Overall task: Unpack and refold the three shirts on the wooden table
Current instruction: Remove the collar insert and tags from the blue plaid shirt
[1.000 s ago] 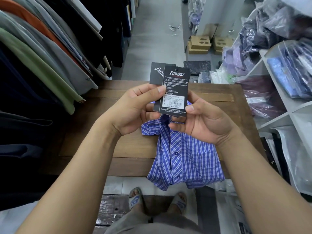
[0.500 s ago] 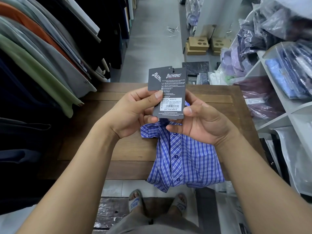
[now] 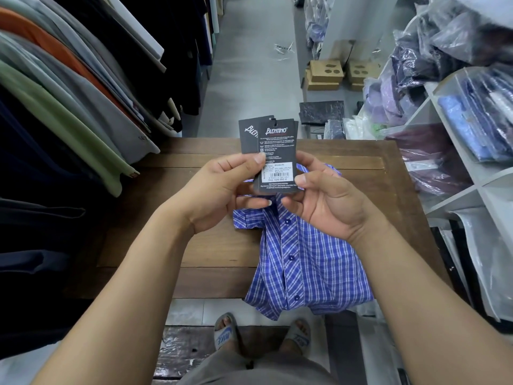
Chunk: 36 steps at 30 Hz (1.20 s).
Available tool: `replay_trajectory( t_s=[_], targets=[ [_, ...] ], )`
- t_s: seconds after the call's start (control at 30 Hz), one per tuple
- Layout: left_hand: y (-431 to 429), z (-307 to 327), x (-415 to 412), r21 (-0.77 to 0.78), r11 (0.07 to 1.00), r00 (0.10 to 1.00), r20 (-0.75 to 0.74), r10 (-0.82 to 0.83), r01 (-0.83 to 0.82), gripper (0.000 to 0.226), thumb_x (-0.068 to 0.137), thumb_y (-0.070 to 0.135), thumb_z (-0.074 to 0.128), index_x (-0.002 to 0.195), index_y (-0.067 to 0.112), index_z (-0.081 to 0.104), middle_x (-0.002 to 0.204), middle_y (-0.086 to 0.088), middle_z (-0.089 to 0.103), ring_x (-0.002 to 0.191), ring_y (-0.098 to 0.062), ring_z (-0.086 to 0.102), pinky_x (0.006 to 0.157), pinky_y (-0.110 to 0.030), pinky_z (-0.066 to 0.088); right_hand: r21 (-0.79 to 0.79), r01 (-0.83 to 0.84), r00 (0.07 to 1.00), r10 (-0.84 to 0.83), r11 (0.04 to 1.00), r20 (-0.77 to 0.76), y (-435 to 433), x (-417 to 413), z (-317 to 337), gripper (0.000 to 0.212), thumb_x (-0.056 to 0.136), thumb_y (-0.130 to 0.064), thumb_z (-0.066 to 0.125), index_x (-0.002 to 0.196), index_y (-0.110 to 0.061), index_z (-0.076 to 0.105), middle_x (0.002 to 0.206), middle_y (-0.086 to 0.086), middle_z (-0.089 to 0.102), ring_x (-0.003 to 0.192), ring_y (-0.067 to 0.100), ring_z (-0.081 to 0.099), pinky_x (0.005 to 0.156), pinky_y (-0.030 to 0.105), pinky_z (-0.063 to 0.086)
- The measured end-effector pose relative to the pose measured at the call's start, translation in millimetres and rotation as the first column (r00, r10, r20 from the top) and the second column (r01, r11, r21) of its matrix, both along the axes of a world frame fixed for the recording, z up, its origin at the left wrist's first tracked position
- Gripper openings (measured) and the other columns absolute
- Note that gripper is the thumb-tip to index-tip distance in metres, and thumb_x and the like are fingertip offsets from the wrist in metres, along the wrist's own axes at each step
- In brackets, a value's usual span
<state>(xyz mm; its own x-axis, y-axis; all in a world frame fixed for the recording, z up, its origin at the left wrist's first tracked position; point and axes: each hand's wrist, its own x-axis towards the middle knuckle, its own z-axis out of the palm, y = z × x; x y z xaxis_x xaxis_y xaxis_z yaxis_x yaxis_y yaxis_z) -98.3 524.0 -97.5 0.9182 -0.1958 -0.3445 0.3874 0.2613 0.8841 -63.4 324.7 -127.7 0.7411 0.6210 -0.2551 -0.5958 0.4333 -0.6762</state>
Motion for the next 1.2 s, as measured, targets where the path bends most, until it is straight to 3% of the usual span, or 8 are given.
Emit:
replay_trajectory(
  t_s=[0.17, 0.27, 0.53, 0.73, 1.03, 1.2],
  targets=[
    [-1.6, 1.1, 1.3, -0.03, 0.999, 0.999, -0.029, 0.019, -0.019, 0.022, 0.102, 0.017, 0.054, 0.115, 0.008, 0.069, 0.105, -0.014, 0.074, 0.079, -0.021, 0.073, 0.058, -0.024, 0.06, -0.112, 0.119, 0.992, -0.114, 0.987, 0.05, 6.0, -2.8, 6.0, 0.034, 0.086, 0.007, 0.057, 0.11, -0.016, 0.061, 0.096, 0.011, 0.073, 0.073, 0.017, 0.069, 0.061, 0.025, 0.058],
    [-1.4, -0.4, 1.6, -0.021, 0.999, 0.999, -0.013, 0.032, -0.032, 0.017, 0.1, 0.018, 0.057, 0.108, 0.014, 0.072, 0.104, -0.01, 0.075, 0.077, -0.018, 0.073, 0.06, -0.023, 0.06, -0.124, 0.155, 0.987, -0.148, 0.98, 0.062, 8.0, -3.6, 9.9, 0.032, 0.091, 0.009, 0.051, 0.11, -0.016, 0.06, 0.096, 0.009, 0.072, 0.071, 0.017, 0.069, 0.06, 0.025, 0.058],
    [-1.3, -6.4, 1.1, -0.005, 0.995, 0.994, -0.035, 0.1, -0.1, 0.018, 0.1, 0.019, 0.059, 0.107, 0.01, 0.072, 0.096, -0.008, 0.074, 0.074, -0.014, 0.065, 0.057, -0.019, 0.057, -0.186, 0.128, 0.989, -0.112, 0.974, 0.093, 8.3, -6.8, 11.2, 0.024, 0.078, -0.011, 0.068, 0.101, -0.014, 0.063, 0.085, 0.009, 0.071, 0.068, 0.018, 0.068, 0.062, 0.028, 0.059],
    [-1.0, -6.5, -0.3, -0.104, 0.992, 0.997, -0.05, 0.063, -0.068, 0.035, 0.084, 0.031, 0.065, 0.113, 0.015, 0.073, 0.106, -0.01, 0.071, 0.082, -0.016, 0.059, 0.056, -0.017, 0.056, -0.11, 0.139, 0.989, -0.134, 0.984, 0.058, 9.5, -8.5, 14.1, 0.019, 0.077, -0.007, 0.065, 0.094, -0.014, 0.064, 0.077, 0.005, 0.072, 0.061, 0.012, 0.068, 0.058, 0.022, 0.058],
    [-1.0, -6.0, -1.5, -0.105, 0.994, 1.0, 0.015, -0.008, 0.009, 0.039, 0.089, 0.036, 0.06, 0.118, 0.012, 0.07, 0.105, -0.007, 0.074, 0.078, -0.012, 0.07, 0.055, -0.018, 0.056, -0.059, 0.123, 0.992, -0.122, 0.991, 0.023, 4.7, -8.3, 2.2, 0.018, 0.076, -0.009, 0.069, 0.09, -0.02, 0.074, 0.084, 0.004, 0.076, 0.066, 0.011, 0.072, 0.06, 0.022, 0.058],
    [-0.9, -11.7, -1.8, -0.096, 0.995, 1.0, 0.007, -0.027, 0.027, 0.039, 0.09, 0.036, 0.06, 0.12, 0.013, 0.07, 0.109, -0.008, 0.072, 0.083, -0.013, 0.065, 0.057, -0.019, 0.056, -0.017, 0.041, 0.998, -0.04, 0.999, 0.038, -0.9, -5.1, -4.2, 0.04, 0.067, -0.014, 0.085, 0.105, -0.018, 0.074, 0.094, 0.007, 0.075, 0.073, 0.013, 0.072, 0.066, 0.026, 0.059]
  ],
)
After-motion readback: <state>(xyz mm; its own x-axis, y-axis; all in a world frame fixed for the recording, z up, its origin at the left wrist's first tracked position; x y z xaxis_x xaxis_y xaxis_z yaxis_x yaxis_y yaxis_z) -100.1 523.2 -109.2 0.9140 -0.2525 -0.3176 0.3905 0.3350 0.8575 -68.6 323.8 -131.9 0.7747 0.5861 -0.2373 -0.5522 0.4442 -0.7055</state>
